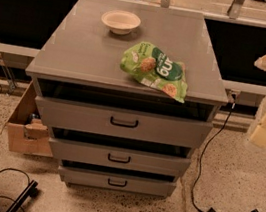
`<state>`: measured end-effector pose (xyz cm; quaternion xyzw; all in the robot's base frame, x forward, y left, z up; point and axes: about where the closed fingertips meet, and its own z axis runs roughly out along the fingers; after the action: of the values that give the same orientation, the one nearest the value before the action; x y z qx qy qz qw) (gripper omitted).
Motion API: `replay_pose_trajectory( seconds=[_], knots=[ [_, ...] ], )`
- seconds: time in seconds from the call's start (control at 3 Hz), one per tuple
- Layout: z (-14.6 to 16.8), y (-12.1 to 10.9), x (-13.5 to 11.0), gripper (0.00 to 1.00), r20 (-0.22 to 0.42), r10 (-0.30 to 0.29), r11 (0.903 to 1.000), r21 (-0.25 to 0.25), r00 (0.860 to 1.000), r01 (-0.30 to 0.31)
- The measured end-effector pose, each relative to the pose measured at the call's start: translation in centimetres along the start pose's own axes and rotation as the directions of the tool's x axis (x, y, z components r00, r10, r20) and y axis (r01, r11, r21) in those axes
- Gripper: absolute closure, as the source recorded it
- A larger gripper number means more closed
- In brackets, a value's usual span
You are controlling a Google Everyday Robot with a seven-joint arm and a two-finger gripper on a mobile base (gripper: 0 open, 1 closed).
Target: Open bottom drawer
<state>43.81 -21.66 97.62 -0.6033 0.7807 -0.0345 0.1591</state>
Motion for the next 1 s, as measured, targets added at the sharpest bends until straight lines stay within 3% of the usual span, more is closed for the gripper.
replay_pose_trajectory(
  seconds=[0.33, 0.67, 1.0],
  knots=[
    [0.0, 0.0, 0.0, 0.00, 0.000, 0.000, 1.0000, 0.000, 1.000, 0.000],
    [2.1, 0.9, -0.1, 0.00, -0.003, 0.002, 1.0000, -0.005, 1.000, -0.002],
    [6.3, 3.6, -0.6, 0.00, 0.032, 0.012, 0.9998, -0.014, 0.999, -0.012]
  ],
)
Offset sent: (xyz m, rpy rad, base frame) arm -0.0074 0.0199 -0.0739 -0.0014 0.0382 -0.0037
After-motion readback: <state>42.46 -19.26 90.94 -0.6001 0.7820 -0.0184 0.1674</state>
